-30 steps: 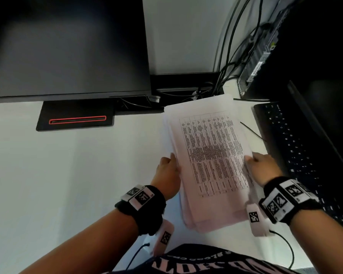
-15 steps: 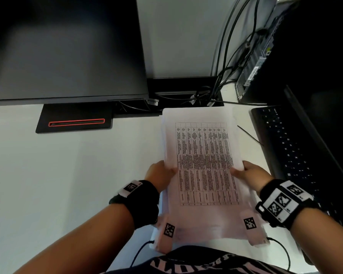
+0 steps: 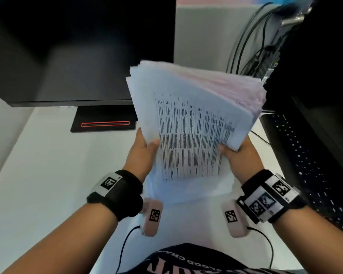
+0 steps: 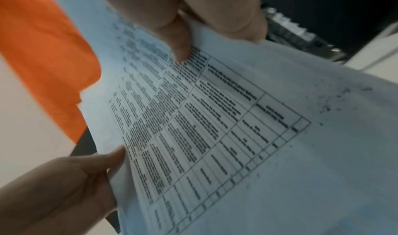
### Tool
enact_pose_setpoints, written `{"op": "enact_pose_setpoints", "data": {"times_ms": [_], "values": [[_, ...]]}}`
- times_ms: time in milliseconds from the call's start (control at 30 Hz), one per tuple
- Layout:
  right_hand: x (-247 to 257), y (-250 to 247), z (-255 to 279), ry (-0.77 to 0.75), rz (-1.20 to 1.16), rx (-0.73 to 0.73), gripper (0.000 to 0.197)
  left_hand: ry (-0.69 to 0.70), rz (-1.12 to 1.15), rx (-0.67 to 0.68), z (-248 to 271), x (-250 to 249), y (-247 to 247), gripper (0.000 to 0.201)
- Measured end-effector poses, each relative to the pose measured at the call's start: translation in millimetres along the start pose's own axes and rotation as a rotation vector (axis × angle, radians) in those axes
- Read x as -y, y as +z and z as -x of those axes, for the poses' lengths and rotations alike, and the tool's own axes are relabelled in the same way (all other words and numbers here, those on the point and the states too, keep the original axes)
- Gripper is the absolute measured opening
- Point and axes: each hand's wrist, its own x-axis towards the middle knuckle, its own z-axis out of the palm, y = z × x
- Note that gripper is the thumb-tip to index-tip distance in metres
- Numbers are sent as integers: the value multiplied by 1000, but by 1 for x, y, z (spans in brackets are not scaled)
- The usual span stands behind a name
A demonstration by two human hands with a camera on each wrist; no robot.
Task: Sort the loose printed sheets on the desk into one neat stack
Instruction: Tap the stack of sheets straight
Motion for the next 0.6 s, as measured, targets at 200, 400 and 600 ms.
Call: {"op": "enact_pose_setpoints", "data": {"times_ms": [200,400,600], "values": [[64,45,28,-334,-341,-197,44,387,209,-196,27,-37,-37,45],[43,94,50,-264,-304,-76,41,269,237,-207,36,0,-67,45],[48,120,59,-211,-256,-78,32,209,217,-272,26,4,-81,44]]}}
